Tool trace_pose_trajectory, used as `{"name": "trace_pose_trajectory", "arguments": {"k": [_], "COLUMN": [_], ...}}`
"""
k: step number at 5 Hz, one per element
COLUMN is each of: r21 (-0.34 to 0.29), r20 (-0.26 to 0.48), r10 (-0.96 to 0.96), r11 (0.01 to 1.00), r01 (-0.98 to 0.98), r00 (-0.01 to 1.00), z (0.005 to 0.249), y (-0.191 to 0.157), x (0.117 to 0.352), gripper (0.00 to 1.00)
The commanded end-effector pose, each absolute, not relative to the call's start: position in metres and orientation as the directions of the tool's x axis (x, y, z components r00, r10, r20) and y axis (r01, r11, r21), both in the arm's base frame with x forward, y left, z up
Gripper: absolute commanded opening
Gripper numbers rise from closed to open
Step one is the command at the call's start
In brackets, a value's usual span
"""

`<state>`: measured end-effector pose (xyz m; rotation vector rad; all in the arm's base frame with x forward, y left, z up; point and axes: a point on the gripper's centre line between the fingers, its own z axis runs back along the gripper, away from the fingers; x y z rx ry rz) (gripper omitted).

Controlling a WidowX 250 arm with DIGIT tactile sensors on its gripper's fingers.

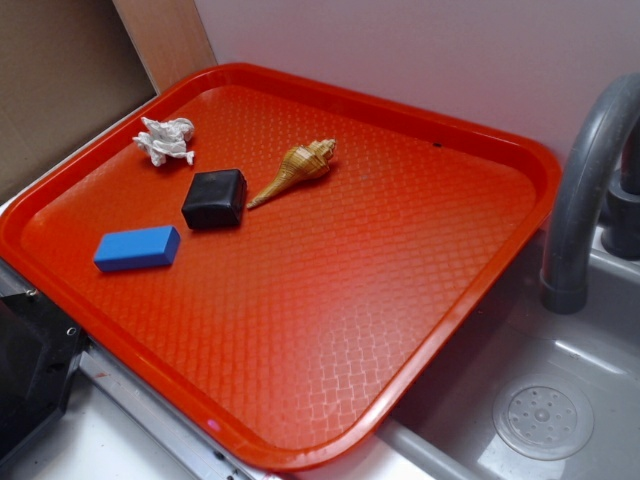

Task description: Grab the white paper.

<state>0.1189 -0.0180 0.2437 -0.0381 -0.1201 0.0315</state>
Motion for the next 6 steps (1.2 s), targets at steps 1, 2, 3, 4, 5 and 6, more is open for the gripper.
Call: {"name": "trace_pose_trajectory", "arguments": {"k": [1, 2, 3, 4, 5, 6], "r21": [-0.040, -0.056, -0.049, -0.037, -0.074, -0.064], "r20": [0.119, 0.185, 0.209, 0.279, 0.357, 0.407], "r10": [0.034, 0.277, 0.498, 0.678, 0.809, 0.866], "r11": [0.999, 0.961, 0.865, 0.716, 0.523, 0.344], "r01": [-0.029, -0.272, -0.500, -0.698, -0.849, -0.937], "r00": [0.992, 0.943, 0.841, 0.680, 0.467, 0.290], "z": [0.244, 0.224, 0.198, 0.172, 0.145, 0.127], "y": [-0.018, -0.015, -0.006, 0.018, 0.053, 0.081], "x": [0.119, 0.125, 0.141, 0.160, 0.185, 0.198], "gripper": [1.00, 1.00, 1.00, 1.00, 1.00, 1.00]}}
